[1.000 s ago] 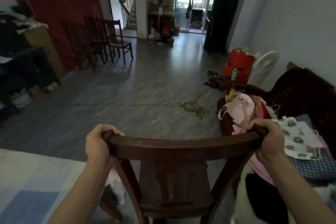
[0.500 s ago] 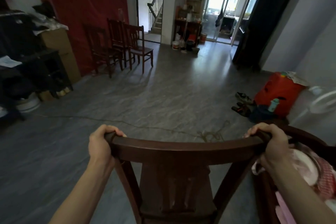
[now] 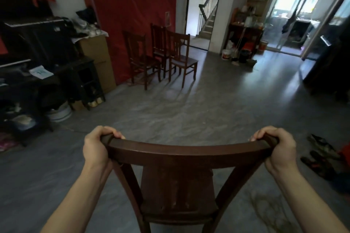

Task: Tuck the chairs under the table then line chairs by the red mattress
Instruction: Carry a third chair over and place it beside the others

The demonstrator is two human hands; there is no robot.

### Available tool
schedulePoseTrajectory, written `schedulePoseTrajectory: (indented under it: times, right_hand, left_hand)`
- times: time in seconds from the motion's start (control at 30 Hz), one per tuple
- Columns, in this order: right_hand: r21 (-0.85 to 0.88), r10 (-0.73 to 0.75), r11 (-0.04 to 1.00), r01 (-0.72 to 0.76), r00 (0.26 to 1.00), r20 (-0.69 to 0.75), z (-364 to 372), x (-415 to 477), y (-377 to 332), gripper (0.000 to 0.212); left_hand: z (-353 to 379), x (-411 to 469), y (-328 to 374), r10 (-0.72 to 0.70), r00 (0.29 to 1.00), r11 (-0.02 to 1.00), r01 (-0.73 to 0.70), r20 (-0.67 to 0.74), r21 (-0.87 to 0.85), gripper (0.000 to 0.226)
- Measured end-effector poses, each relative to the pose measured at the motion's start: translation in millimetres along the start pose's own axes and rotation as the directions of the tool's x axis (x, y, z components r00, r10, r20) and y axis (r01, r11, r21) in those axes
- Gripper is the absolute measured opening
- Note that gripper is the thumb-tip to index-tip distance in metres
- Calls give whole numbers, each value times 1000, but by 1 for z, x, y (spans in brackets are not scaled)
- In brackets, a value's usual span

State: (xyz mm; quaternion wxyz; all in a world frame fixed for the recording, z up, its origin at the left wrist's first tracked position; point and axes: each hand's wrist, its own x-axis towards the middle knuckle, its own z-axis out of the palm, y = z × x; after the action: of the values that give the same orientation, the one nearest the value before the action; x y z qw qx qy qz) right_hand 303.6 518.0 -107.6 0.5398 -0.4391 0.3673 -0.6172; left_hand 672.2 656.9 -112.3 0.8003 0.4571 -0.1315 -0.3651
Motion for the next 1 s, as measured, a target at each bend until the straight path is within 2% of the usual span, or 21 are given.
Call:
schedulePoseTrajectory:
  times: [0.13, 0.33, 0.5, 0.63, 0.83, 1.0]
  right_hand:
    - [-14, 2, 1000, -1, 999, 39, 63, 117, 49, 31]
    - [-10, 3, 1000, -3, 999, 43, 170, 289, 116, 31]
    - [-8, -3, 1000, 3, 1000, 18, 238, 429, 165, 32]
    - [50, 0, 999, 0, 1000, 9, 290, 548, 220, 33]
    - [46, 12, 999, -10, 1000, -24, 353, 733, 307, 31]
    - [30, 23, 999, -22, 998, -50, 420, 868, 347, 33]
  left_hand:
    - [30, 127, -15, 3, 1000, 999, -4, -24, -39, 31]
    - [75, 331, -15, -9, 999, 1000, 8, -47, -16, 23]
    - [134, 494, -14, -26, 999, 999, 27, -21, 35, 32]
    - [175, 630, -28, -42, 999, 997, 43, -12, 64, 23]
    - [244, 831, -59, -33, 999, 991, 37, -29, 131, 17]
    - [299, 984, -71, -37, 999, 985, 36, 7, 170, 26]
